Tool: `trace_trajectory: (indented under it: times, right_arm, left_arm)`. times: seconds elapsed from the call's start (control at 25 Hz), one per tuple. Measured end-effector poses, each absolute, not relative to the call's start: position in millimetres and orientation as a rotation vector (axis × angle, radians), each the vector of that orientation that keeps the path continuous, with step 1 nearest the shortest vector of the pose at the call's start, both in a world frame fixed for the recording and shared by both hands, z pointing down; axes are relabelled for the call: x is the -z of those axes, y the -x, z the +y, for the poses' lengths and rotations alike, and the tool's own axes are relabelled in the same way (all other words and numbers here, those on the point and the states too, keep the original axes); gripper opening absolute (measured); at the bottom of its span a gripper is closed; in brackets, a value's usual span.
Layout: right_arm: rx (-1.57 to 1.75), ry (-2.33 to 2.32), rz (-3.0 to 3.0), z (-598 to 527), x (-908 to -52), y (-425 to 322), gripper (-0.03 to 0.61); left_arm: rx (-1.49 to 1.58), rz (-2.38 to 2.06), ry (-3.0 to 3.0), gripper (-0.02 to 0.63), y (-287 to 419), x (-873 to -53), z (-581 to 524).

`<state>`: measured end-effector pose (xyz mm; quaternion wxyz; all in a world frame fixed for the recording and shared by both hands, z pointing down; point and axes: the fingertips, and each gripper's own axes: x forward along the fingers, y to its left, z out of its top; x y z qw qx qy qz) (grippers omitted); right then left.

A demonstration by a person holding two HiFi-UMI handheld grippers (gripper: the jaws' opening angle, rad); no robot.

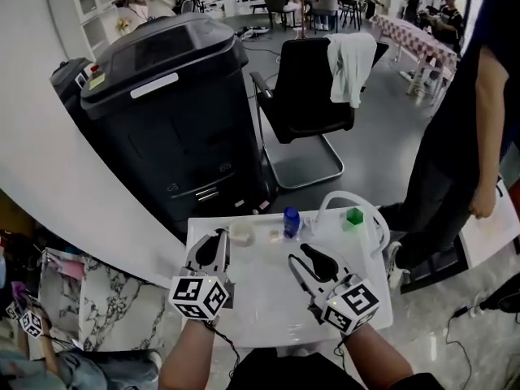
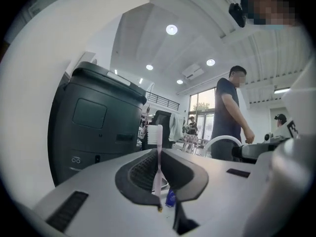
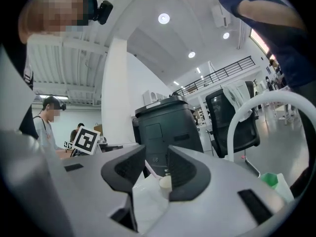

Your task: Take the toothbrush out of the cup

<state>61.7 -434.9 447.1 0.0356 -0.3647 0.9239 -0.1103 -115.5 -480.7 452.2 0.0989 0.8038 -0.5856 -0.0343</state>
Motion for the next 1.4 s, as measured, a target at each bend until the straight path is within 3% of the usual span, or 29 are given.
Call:
trace_trajectory:
  times: [0.8,1.4]
  right_arm:
    - [0.324,0.914,2.878,-326.5,-420.6,-84.8,0.146]
    - [0.381,0.956,2.853,-279.3,-430.5,-40.2,0.146]
  left_arm:
    - [0.011,-1.928,-2.396,0.032,69.6,-411.2,-298.2]
    - [-0.061,-1.887,-2.444,0.032,103.6,-415.2,-220.9]
